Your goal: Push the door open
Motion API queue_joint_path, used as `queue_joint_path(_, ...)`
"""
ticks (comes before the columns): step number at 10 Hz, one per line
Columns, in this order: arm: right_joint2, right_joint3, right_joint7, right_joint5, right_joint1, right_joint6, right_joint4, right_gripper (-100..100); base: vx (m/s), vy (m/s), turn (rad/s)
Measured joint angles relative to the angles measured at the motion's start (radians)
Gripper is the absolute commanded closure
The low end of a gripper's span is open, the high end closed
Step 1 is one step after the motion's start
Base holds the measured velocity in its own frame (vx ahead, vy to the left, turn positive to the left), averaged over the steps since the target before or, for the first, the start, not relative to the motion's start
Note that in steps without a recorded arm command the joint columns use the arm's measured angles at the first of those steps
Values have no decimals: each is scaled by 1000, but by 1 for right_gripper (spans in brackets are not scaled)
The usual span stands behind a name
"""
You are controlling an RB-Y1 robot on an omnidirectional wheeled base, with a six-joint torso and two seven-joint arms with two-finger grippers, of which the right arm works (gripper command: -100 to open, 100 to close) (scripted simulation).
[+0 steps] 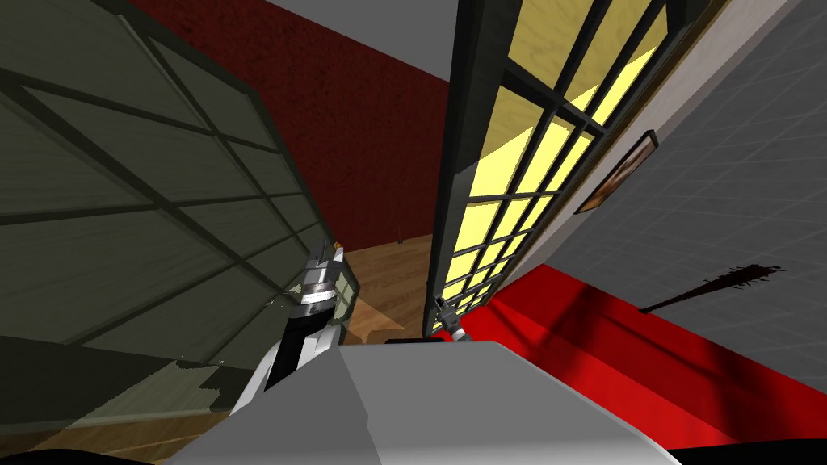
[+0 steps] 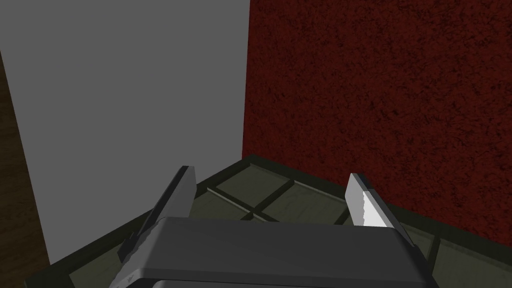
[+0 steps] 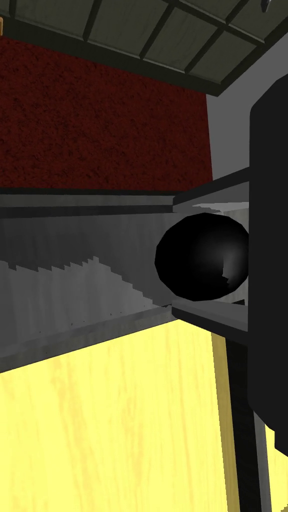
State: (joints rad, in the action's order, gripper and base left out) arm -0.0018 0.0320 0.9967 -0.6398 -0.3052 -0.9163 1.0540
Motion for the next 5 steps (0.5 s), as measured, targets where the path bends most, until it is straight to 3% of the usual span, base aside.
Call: queue_joint_path(5, -10, -1, -107, 61, 2, -2, -8, 100, 29, 17, 60)
